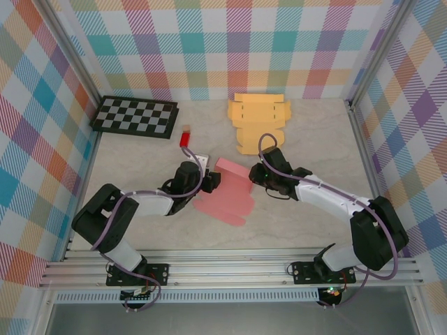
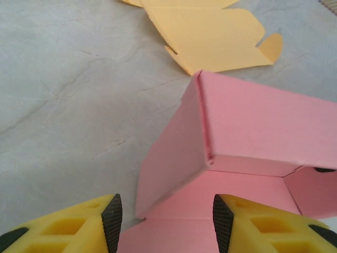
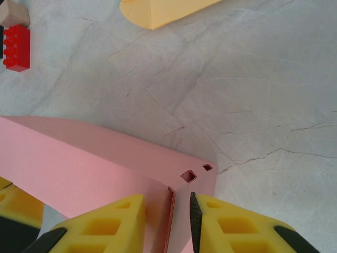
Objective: Fold the paper box
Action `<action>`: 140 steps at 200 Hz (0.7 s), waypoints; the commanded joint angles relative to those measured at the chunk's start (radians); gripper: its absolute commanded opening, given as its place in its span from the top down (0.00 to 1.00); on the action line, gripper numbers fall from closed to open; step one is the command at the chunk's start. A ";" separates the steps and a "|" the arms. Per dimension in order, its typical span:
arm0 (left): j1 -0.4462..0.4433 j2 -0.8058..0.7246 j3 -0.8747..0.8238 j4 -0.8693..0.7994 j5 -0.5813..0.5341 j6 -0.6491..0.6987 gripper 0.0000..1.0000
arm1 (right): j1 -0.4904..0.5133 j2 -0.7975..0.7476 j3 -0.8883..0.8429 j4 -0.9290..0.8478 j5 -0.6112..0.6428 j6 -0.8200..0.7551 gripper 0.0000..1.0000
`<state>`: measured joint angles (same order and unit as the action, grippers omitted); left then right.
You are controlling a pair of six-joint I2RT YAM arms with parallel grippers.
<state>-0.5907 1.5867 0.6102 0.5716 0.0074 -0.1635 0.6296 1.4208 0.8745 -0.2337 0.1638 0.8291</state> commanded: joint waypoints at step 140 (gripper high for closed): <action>0.056 -0.014 0.227 -0.265 -0.036 -0.699 0.47 | 0.028 0.053 0.004 -0.135 0.014 -0.058 0.71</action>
<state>-0.5468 1.5196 0.7849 0.3870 -0.0341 -0.6731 0.6445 1.4364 0.8906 -0.2413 0.1761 0.7956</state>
